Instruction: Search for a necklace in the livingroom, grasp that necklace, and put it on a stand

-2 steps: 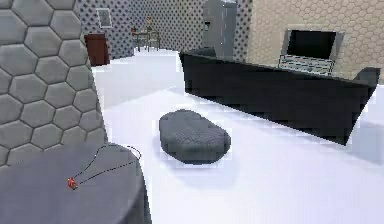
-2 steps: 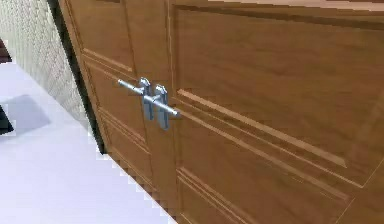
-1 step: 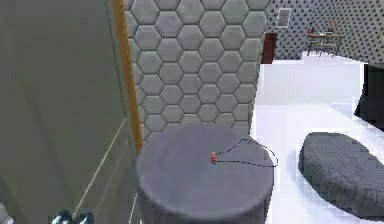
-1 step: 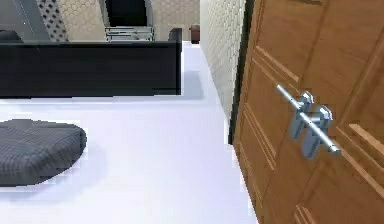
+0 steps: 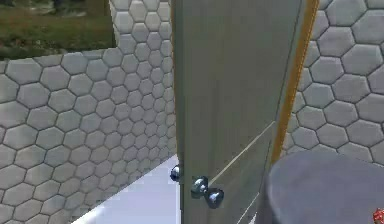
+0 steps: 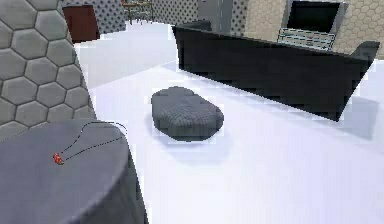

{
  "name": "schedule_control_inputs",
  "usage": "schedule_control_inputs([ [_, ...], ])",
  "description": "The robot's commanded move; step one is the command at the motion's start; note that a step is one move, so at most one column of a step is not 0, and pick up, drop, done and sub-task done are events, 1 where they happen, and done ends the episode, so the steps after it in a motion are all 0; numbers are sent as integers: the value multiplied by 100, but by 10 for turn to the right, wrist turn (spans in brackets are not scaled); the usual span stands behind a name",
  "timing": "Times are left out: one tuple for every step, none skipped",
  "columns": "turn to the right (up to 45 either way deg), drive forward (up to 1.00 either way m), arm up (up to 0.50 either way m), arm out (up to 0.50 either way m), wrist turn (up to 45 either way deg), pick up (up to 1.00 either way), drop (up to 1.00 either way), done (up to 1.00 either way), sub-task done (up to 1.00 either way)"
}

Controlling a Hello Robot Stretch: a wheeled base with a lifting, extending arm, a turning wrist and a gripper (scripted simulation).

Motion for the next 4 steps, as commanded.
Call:
schedule_control_inputs([
  [-330, 0, 0, 0, 0, 0, 0, 0, 0],
  [-30, 0, 0, 0, 0, 0, 0, 0, 0],
  [450, 0, 0, 0, 0, 0, 0, 0, 0],
  [450, 0, 0, 0, 0, 0, 0, 0, 0],
])
